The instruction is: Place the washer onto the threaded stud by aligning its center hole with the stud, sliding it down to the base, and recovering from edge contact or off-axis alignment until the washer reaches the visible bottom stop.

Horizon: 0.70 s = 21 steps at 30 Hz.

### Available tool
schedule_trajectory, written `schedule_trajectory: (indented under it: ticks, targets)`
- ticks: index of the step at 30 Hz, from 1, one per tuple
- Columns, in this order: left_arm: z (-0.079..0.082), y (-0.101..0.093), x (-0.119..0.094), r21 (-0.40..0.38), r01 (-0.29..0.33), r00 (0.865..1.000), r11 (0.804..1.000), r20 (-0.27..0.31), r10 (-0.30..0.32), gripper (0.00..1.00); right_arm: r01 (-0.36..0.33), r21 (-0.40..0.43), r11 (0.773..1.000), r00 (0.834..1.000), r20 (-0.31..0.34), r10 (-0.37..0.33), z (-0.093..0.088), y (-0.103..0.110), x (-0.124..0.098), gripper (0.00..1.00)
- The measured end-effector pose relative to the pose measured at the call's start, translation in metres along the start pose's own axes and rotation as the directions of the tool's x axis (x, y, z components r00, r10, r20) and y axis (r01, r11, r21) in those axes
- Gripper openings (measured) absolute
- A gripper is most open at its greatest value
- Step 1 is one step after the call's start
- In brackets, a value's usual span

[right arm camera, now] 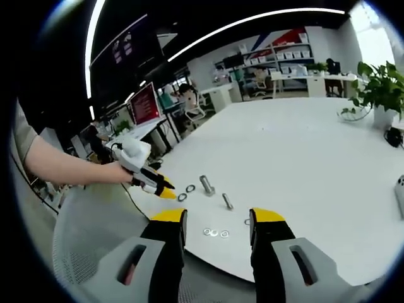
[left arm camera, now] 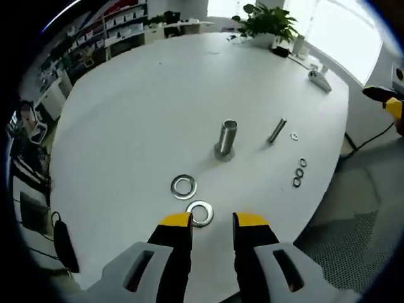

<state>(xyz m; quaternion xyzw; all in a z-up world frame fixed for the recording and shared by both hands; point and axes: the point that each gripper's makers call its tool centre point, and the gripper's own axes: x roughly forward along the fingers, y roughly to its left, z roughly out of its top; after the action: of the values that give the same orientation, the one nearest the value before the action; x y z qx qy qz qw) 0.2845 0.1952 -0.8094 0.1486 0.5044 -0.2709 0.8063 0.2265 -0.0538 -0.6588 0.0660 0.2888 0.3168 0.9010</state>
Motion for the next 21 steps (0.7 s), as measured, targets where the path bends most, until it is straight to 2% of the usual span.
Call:
schedule_trajectory:
  ticks: [2,8,11,14,15,16,19,21]
  targets:
    - [-0.004,0.000,0.009,-0.023,0.012,0.999,1.000,-0.032,-0.013,0.23,0.002,0.003,1.000,1.000,0.000,-0.002,0.000,0.000,0.000,0.42]
    - [-0.006,0.009,0.020,-0.033,0.002,0.997,0.999,-0.078,-0.005,0.25,0.006,0.002,1.000,1.000,-0.005,-0.006,-0.001,-0.001,0.000,0.42]
    - [-0.007,0.011,0.023,0.019,0.001,0.994,1.000,-0.107,0.001,0.26,0.003,-0.003,1.000,1.000,-0.007,-0.003,-0.002,0.000,0.000,0.42]
    - [-0.012,0.008,0.029,0.013,0.027,0.989,1.000,-0.144,-0.024,0.26,0.004,-0.003,1.000,1.000,-0.011,-0.004,-0.003,0.000,0.000,0.42]
    - [-0.006,0.012,0.028,0.057,0.021,0.993,0.998,-0.118,-0.014,0.24,0.005,-0.002,1.000,1.000,-0.012,-0.005,-0.003,-0.001,0.000,0.42]
    - [-0.007,0.011,0.028,0.035,0.023,0.991,0.999,-0.134,-0.019,0.24,0.005,-0.002,1.000,1.000,-0.013,-0.005,-0.003,-0.001,0.000,0.42]
    - [-0.005,0.009,0.029,0.042,0.036,0.990,0.998,-0.136,-0.030,0.26,0.006,-0.004,1.000,1.000,-0.014,-0.006,-0.003,-0.001,0.001,0.42]
    - [-0.008,0.008,0.027,0.127,0.043,0.985,0.991,-0.170,-0.021,0.26,0.006,-0.007,1.000,1.000,-0.017,-0.006,-0.003,-0.001,0.001,0.42]
